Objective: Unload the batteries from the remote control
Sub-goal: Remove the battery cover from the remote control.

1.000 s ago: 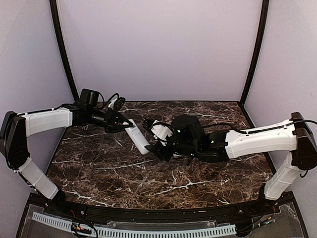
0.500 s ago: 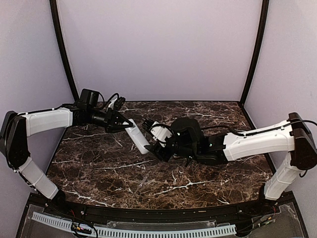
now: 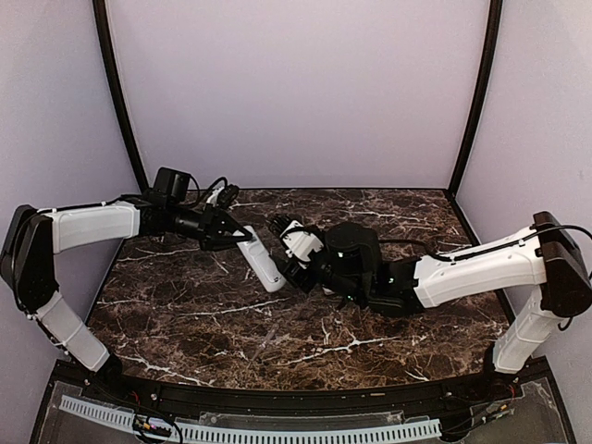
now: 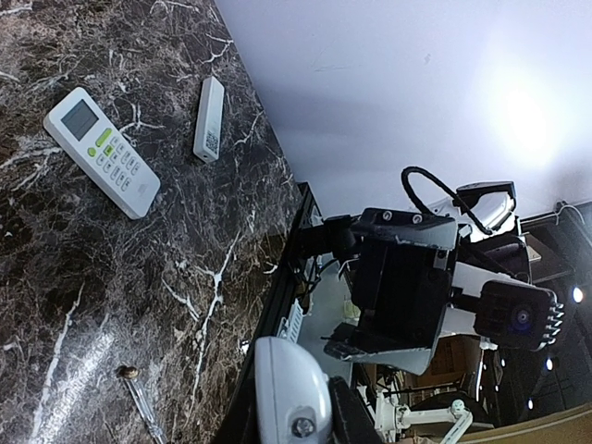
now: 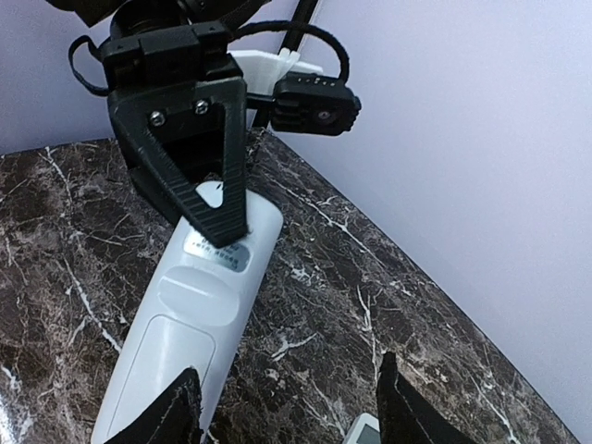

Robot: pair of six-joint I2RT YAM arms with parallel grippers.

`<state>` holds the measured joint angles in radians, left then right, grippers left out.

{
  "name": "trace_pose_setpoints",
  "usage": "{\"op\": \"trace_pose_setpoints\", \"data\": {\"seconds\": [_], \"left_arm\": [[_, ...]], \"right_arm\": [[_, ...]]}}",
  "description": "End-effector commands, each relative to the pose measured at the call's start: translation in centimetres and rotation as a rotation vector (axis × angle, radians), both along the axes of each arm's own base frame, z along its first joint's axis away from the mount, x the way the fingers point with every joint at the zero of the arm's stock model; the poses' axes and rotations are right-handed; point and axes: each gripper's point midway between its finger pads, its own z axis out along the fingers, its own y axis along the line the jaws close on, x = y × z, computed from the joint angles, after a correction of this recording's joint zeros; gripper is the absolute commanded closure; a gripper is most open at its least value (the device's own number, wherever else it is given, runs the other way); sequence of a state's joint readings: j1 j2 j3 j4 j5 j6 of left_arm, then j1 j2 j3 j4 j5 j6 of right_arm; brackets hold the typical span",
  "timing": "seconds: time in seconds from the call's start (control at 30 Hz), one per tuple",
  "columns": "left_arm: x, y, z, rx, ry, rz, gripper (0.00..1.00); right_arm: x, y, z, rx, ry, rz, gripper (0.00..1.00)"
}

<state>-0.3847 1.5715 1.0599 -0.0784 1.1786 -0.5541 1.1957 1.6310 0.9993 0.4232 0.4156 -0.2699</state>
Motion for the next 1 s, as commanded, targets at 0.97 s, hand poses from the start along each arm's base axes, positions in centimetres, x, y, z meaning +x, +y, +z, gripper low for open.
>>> {"op": "trace_pose_setpoints", "data": {"seconds": [0.97], "left_arm": [[1.3, 3.5, 6.1, 0.045, -0.502, 0.335, 1.0]], "right_arm": [[-0.3, 2.5, 2.3, 0.686, 1.052, 0.016, 0.47]]}}
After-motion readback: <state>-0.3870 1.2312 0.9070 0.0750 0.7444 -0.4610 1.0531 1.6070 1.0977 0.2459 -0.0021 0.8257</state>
